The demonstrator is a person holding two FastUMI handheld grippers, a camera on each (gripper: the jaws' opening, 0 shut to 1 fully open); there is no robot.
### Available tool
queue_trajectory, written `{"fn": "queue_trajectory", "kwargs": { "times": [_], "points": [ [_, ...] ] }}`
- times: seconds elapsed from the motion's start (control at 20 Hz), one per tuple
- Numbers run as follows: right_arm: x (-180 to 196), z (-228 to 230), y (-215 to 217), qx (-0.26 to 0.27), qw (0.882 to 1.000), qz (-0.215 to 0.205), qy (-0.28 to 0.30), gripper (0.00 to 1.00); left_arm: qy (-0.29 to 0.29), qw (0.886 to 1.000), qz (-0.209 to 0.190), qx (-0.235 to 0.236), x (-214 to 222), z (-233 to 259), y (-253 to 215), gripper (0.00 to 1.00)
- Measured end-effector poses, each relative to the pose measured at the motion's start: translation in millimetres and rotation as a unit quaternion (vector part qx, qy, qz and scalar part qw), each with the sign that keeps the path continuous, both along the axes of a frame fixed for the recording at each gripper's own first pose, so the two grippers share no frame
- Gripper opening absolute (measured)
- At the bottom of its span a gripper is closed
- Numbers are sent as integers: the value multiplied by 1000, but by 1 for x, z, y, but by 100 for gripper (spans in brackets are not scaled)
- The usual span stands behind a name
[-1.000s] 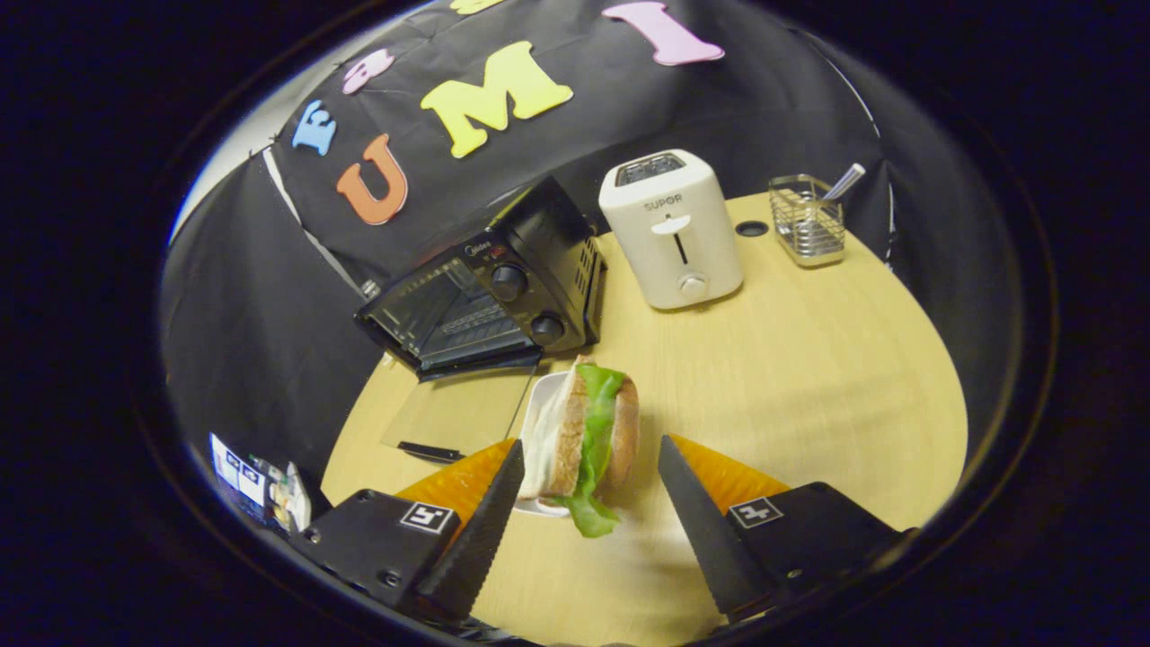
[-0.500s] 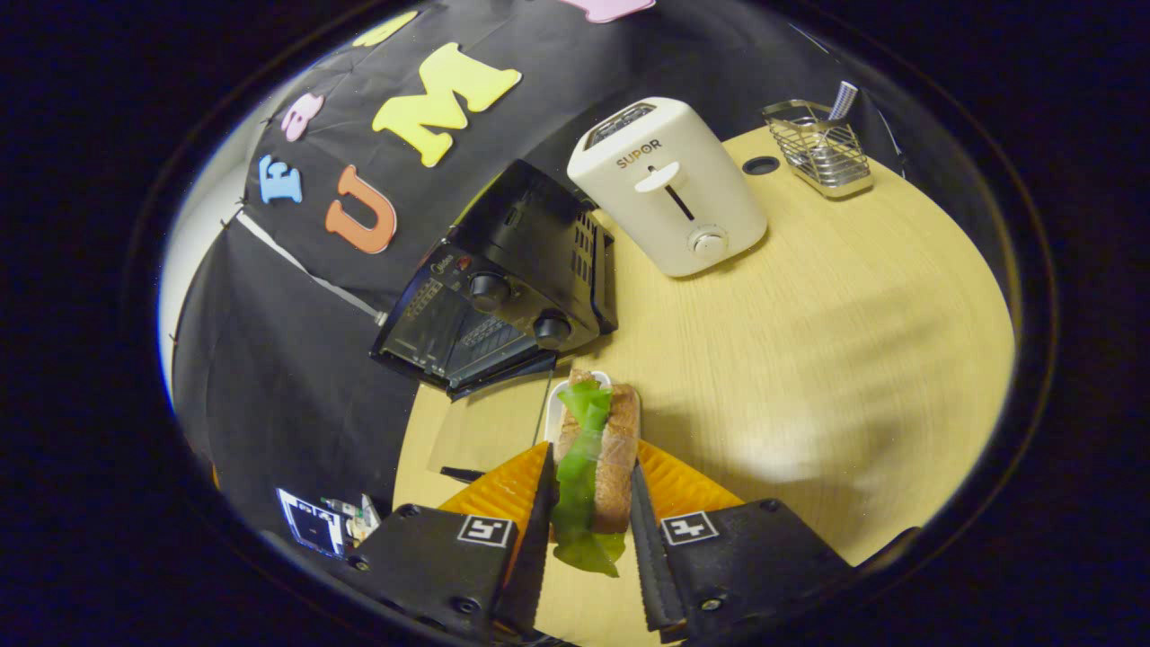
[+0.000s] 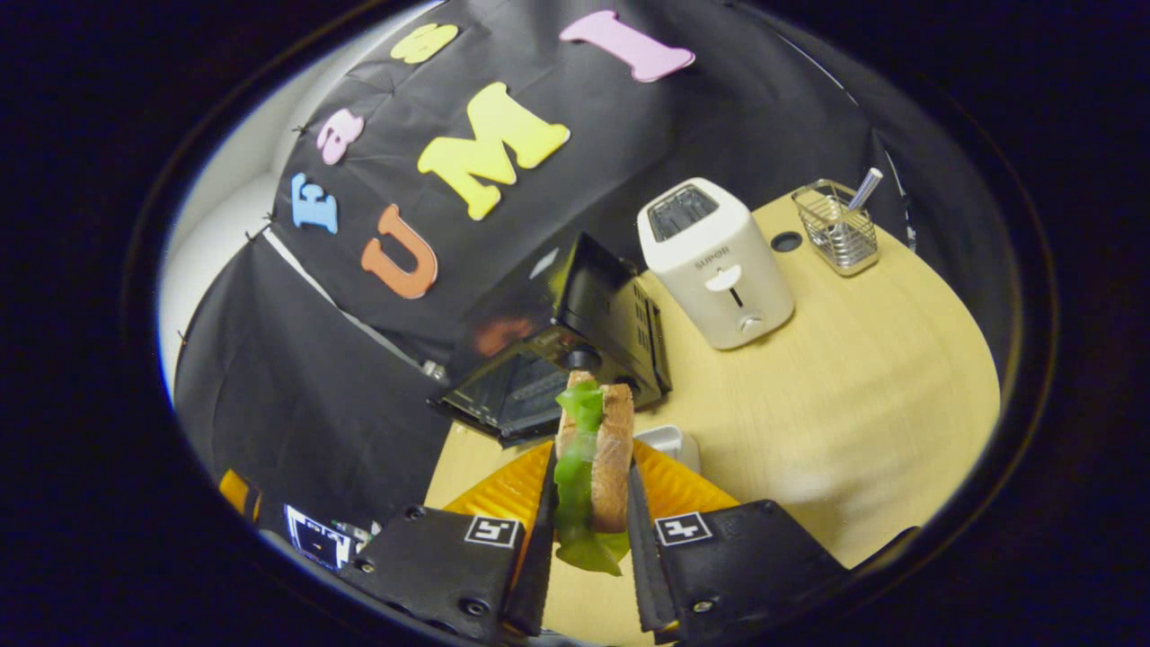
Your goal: Open the electric oven with the left hand, put the food in, and close the electric oven.
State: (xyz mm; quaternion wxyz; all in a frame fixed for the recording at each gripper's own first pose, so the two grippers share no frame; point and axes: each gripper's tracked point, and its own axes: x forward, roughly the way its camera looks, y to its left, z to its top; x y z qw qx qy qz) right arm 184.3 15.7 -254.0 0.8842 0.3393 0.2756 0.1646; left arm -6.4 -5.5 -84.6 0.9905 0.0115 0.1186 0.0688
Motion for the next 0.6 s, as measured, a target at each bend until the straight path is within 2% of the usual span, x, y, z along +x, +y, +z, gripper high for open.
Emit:
{"fn": "queue_trajectory", "kwargs": {
  "times": [0.15, 0.25, 0.45, 0.6],
  "points": [
    [-3, 24, 27, 56, 997, -56, -24, 41, 17, 999, -42, 1, 1, -10, 5, 94],
    [-2, 24, 48, 84, 992, -92, -31, 41, 31, 997, -73, 3, 0, -19, 8, 94],
    [10, 12, 95, 156, 973, -164, -41, 41, 48, 991, -127, 13, -6, -32, 19, 94],
    [27, -6, 134, 201, 959, -194, -39, 41, 57, 987, -147, 22, -11, -43, 32, 95]
  ]
}}
